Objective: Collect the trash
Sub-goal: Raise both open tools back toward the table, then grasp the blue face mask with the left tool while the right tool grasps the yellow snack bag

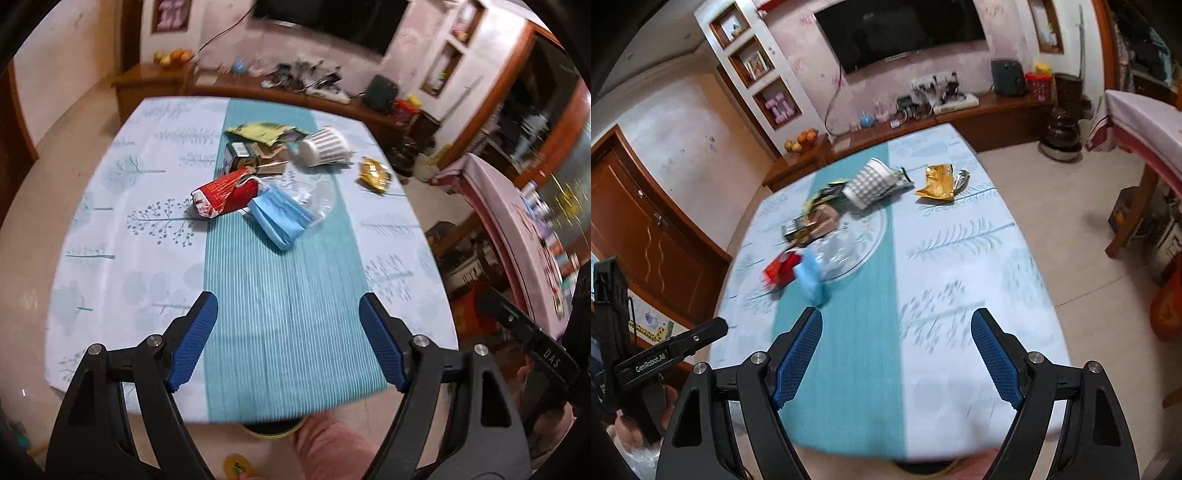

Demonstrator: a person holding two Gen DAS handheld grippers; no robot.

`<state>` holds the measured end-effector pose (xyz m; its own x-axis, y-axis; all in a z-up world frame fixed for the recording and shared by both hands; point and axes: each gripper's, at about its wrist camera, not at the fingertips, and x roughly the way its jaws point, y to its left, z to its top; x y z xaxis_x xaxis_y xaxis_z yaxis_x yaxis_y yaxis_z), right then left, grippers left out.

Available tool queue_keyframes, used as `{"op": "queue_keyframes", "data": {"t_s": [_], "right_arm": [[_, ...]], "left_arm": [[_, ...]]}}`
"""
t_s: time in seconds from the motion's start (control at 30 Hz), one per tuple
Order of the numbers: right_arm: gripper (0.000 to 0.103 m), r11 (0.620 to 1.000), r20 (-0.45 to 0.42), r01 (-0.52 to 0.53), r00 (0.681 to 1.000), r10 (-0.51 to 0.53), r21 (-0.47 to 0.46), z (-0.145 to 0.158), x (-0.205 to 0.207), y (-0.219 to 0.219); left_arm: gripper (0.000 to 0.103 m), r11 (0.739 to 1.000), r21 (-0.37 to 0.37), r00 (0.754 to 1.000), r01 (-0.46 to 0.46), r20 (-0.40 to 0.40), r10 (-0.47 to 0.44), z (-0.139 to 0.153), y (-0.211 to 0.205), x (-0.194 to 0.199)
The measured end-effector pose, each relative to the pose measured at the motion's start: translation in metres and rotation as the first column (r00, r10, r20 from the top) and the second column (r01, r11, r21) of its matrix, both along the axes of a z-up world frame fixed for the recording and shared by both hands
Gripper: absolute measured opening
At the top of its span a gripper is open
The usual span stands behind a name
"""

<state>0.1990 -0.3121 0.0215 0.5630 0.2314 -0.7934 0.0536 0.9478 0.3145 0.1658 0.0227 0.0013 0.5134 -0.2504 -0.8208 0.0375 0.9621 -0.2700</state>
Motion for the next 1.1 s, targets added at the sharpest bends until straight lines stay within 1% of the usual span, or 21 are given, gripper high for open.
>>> {"op": "queue_keyframes", "data": {"t_s": [0.1,0.17,0.27,0.37,0.47,0.57,0.63,0.73,0.8,0.9,0.97,1.0,1.03,1.07,1.1], "right_arm": [[0.084,0.999,-0.039,-0.053,0.998,0.053,0.002,-0.016,0.052,-0.02],[0.084,0.996,-0.058,-0.089,0.994,0.089,-0.002,-0.026,0.088,-0.032],[0.084,0.992,-0.084,-0.122,0.989,0.121,-0.009,-0.043,0.131,-0.046],[0.084,0.991,-0.114,-0.133,0.985,0.132,-0.004,-0.061,0.171,-0.057],[0.084,0.991,-0.123,-0.135,0.983,0.134,0.004,-0.075,0.205,-0.063],[0.084,0.993,-0.13,-0.121,0.984,0.122,0.014,-0.088,0.238,-0.067],[0.084,0.994,-0.136,-0.11,0.984,0.111,0.017,-0.096,0.257,-0.067],[0.084,0.995,-0.148,-0.095,0.985,0.092,-0.007,-0.108,0.281,-0.065],[0.084,0.996,-0.161,-0.085,0.984,0.08,-0.027,-0.118,0.297,-0.062],[0.083,0.994,-0.177,-0.094,0.981,0.083,-0.051,-0.132,0.313,-0.055],[0.076,0.99,-0.186,-0.119,0.977,0.104,-0.075,-0.141,0.319,-0.045],[0.076,0.985,-0.171,-0.135,0.979,0.115,-0.112,-0.143,0.32,-0.039],[0.067,0.978,-0.163,-0.16,0.977,0.138,-0.136,-0.144,0.32,-0.033],[0.062,0.967,-0.152,-0.187,0.975,0.161,-0.173,-0.145,0.32,-0.024],[0.059,0.96,-0.148,-0.208,0.972,0.182,-0.188,-0.146,0.319,-0.019]], "left_arm": [[0.076,0.997,-0.023,0.996,-0.069,-0.062,0.068,-0.019,-0.006,0.037],[0.076,0.992,-0.038,0.987,-0.12,-0.112,0.115,-0.032,-0.012,0.066],[0.076,0.981,-0.041,0.973,-0.189,-0.146,0.181,-0.049,-0.02,0.104],[0.076,0.968,-0.043,0.955,-0.249,-0.179,0.238,-0.067,-0.028,0.135],[0.076,0.955,-0.019,0.935,-0.295,-0.213,0.285,-0.087,-0.033,0.16],[0.074,0.944,-0.001,0.914,-0.329,-0.251,0.318,-0.106,-0.035,0.174],[0.07,0.938,0.012,0.901,-0.346,-0.274,0.336,-0.117,-0.034,0.178],[0.065,0.929,0.024,0.879,-0.37,-0.316,0.358,-0.134,-0.032,0.183],[0.059,0.924,0.027,0.869,-0.381,-0.332,0.368,-0.141,-0.031,0.185],[0.058,0.919,0.031,0.857,-0.393,-0.349,0.378,-0.149,-0.03,0.188],[0.056,0.916,0.042,0.851,-0.398,-0.355,0.386,-0.153,-0.032,0.19],[0.055,0.915,0.045,0.848,-0.401,-0.36,0.389,-0.156,-0.033,0.191],[0.055,0.913,0.042,0.845,-0.406,-0.363,0.392,-0.157,-0.033,0.192],[0.055,0.911,0.038,0.844,-0.41,-0.364,0.395,-0.158,-0.033,0.192],[0.053,0.909,0.036,0.842,-0.414,-0.364,0.398,-0.158,-0.034,0.193]]}}
